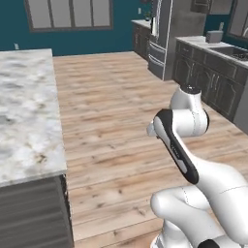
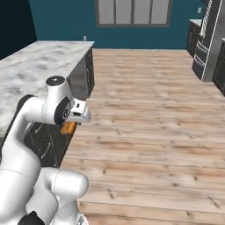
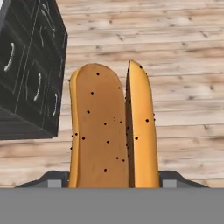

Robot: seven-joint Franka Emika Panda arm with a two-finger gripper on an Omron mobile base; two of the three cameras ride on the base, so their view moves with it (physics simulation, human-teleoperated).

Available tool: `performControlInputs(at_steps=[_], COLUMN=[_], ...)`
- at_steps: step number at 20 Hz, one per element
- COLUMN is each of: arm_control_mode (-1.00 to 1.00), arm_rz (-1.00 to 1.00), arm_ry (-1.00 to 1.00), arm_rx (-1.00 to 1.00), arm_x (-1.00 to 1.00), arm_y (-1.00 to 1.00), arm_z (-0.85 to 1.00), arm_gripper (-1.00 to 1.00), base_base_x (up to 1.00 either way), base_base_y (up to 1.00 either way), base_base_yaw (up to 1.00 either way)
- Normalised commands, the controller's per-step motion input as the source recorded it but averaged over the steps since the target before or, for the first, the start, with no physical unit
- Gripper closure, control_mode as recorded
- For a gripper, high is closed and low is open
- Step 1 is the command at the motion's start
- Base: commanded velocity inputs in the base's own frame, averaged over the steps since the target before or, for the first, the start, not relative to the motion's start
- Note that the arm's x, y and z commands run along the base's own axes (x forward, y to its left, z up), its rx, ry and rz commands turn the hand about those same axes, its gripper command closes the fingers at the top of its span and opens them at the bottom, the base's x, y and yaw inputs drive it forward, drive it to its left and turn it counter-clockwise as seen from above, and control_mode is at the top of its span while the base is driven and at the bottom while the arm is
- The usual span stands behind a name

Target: Move the hot dog bun to the plate on the dining table and place the condiment next to that plate. Then navigate to the fridge and take the sausage and place it on the plate as well.

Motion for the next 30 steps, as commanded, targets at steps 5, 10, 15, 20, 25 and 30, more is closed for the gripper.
performControlInputs(at_steps=[5,10,15,20,25,30], arm_control_mode=[1.00,1.00,1.00,1.00,1.00,1.00], arm_rz=[0.00,0.00,0.00,0.00,0.00,0.00], arm_ry=[0.00,0.00,0.00,0.00,0.00,0.00], arm_rx=[0.00,0.00,0.00,0.00,0.00,0.00], arm_x=[0.00,0.00,0.00,0.00,0.00,0.00], arm_y=[0.00,0.00,0.00,0.00,0.00,0.00], arm_z=[0.00,0.00,0.00,0.00,0.00,0.00], arm_gripper=[1.00,1.00,1.00,1.00,1.00,1.00], base_base_x=[0.00,0.00,0.00,0.10,0.38,0.60], base_base_y=[1.00,1.00,1.00,1.00,1.00,1.00], base_base_yaw=[0.03,0.03,0.02,0.00,-0.03,-0.20])
